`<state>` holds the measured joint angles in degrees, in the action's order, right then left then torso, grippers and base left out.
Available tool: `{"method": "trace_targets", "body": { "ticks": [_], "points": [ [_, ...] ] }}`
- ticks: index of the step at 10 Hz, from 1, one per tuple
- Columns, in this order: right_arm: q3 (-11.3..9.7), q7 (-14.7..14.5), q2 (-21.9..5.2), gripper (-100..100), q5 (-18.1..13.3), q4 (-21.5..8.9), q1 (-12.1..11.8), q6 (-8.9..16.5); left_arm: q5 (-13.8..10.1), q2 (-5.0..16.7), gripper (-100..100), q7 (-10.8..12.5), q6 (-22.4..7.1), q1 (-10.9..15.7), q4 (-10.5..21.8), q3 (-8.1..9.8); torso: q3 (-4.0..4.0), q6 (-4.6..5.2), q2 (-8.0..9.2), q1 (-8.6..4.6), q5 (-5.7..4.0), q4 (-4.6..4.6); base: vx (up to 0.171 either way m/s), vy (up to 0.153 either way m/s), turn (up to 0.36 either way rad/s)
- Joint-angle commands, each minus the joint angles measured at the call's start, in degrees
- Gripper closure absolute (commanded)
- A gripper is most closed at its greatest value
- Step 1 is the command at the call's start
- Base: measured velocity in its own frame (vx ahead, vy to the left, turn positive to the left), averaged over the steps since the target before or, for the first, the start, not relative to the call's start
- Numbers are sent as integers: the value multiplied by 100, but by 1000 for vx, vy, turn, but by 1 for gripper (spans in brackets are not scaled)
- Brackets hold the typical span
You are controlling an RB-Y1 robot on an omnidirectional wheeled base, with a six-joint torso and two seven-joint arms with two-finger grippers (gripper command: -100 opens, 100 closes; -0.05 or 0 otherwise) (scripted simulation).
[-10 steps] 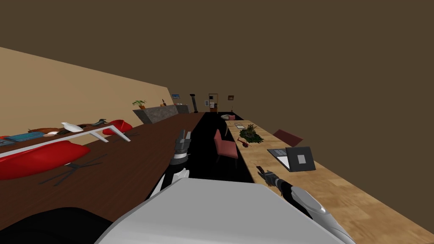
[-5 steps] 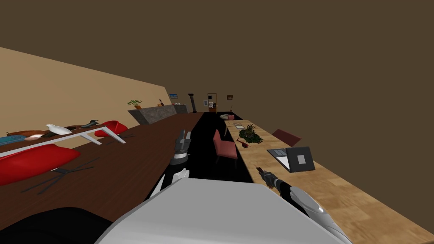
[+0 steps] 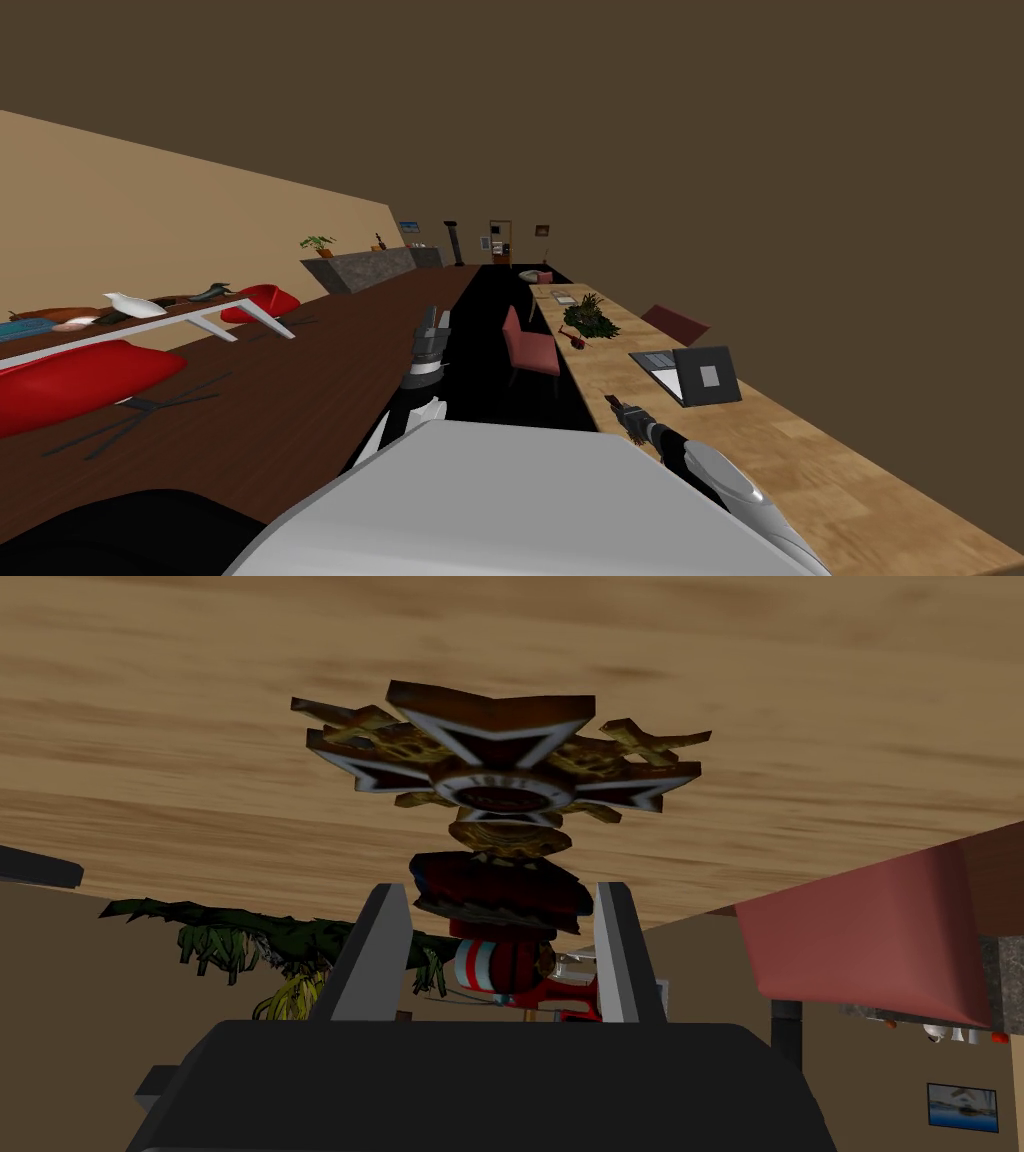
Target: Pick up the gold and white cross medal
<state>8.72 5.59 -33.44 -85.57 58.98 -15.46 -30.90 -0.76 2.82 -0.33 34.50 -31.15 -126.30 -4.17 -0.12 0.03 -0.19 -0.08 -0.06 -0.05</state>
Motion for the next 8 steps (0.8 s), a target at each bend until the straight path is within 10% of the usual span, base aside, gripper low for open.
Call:
{"method": "trace_targets", "body": {
  "ticks": [1, 7, 8],
  "points": [
    [-85, 203, -102, 100, -4, 98, -46, 81, 0, 0, 0, 0, 0, 0, 0, 0, 0, 0, 0, 0, 0, 0, -50, 11, 107],
    [-258, 622, -334, 100, 12, 308, -156, 234, 0, 0, 0, 0, 0, 1, 0, 0, 15, 3, 26, 2, 2, 6, -61, 5, 55],
    [-262, 643, -340, 0, 13, 315, -160, 239, 0, 0, 0, 0, 0, 0, 0, 0, 10, 4, 15, 2, 1, 4, -5, 0, -3]
  ]
}}
